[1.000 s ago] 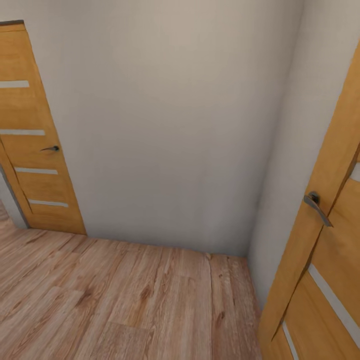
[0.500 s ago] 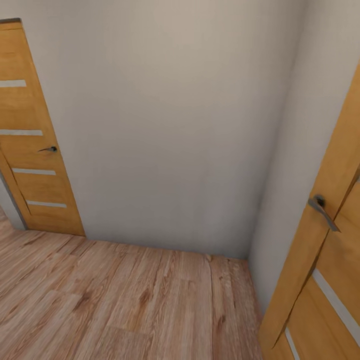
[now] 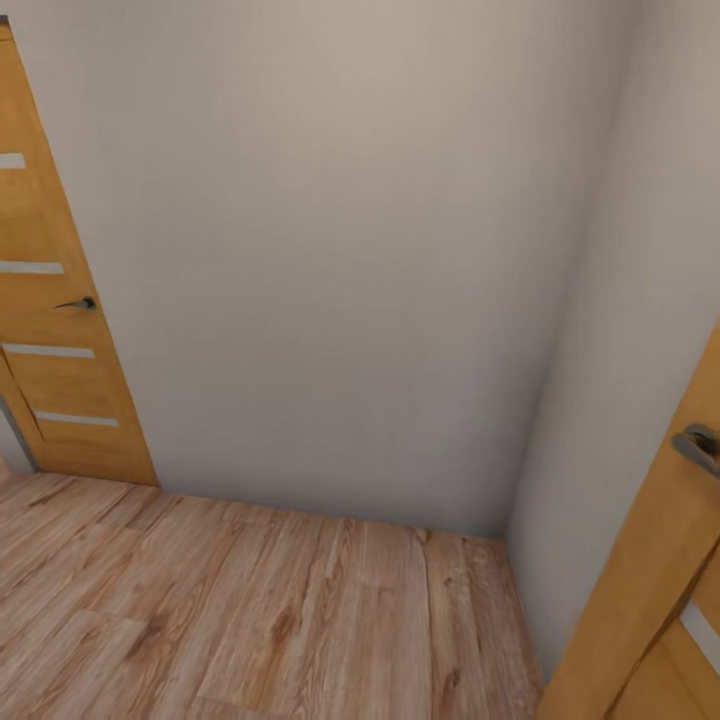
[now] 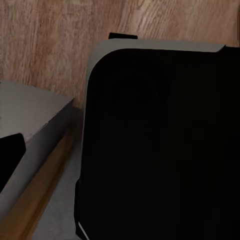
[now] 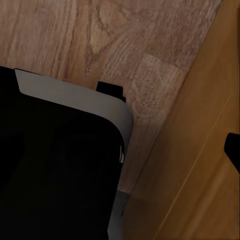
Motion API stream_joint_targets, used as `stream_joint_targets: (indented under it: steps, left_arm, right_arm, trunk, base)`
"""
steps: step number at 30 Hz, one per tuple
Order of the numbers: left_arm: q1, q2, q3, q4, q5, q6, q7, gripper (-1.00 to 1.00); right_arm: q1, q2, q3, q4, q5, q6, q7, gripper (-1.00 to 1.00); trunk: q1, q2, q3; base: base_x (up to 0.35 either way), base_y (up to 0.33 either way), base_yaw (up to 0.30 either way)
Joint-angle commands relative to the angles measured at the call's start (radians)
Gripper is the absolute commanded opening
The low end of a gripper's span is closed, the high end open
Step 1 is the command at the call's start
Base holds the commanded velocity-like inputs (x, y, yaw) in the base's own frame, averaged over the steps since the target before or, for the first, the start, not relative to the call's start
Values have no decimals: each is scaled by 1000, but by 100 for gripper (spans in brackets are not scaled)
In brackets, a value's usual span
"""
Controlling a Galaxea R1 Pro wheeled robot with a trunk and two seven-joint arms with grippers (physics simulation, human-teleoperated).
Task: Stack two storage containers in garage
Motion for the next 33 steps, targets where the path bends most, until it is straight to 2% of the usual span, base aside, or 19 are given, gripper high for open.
stream_joint_targets:
  steps: [1,14,33]
  left_arm:
    - [0,0,0,0,9,-3,0,100]
    - [0,0,1,0,9,-3,0,100]
    - [0,0,1,0,9,-4,1,100]
  right_arm:
    - [-1,0,8,3,-10,-6,3,100]
    - [-1,0,8,3,-12,-5,3,100]
    - [-1,0,8,3,-12,-5,3,100]
  trunk:
    - [1,0,-1]
    - [1,0,-1]
    - [1,0,-1]
  base:
    - [322,0,0]
    - [295,0,25]
    - [13,0,262]
